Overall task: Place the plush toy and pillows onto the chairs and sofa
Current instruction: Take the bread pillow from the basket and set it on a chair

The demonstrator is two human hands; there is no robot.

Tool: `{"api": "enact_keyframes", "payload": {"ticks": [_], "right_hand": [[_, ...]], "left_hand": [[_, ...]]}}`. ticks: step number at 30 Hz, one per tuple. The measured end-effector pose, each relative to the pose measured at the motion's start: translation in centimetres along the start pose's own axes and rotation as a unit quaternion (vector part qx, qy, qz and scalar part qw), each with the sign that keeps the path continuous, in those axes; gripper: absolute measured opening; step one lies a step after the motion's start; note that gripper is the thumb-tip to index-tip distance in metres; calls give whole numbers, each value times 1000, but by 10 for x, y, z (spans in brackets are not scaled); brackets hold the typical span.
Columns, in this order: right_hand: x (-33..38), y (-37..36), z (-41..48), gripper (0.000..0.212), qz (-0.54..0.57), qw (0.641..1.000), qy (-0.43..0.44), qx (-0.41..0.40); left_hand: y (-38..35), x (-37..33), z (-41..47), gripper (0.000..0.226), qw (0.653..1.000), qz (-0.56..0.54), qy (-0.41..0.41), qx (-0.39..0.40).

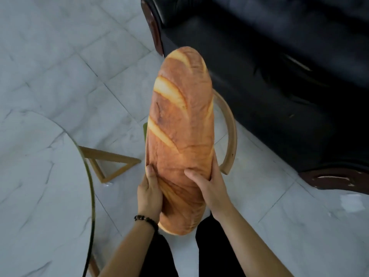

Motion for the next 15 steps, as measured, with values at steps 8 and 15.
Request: {"api": "enact_keyframes", "payload": {"ticks": [8, 15], "right_hand": [[-121, -6, 149, 99, -191, 977, -83, -48], [-131, 6, 146, 111, -244, 960, -45, -128]], "left_hand": [[-110, 121, 99, 108, 988, 108, 90, 67], [-161, 100, 144, 95, 990, 65, 34, 124]]}}
Point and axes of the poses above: each hand's wrist, its own z-axis towards the middle knuckle, its own y-axis out of the back of the hand, x = y × z, the point moved 10 cm from there along z, towards the middle knuckle, and after that the axes turned 14 degrees about -x, right-handed, at the moved point
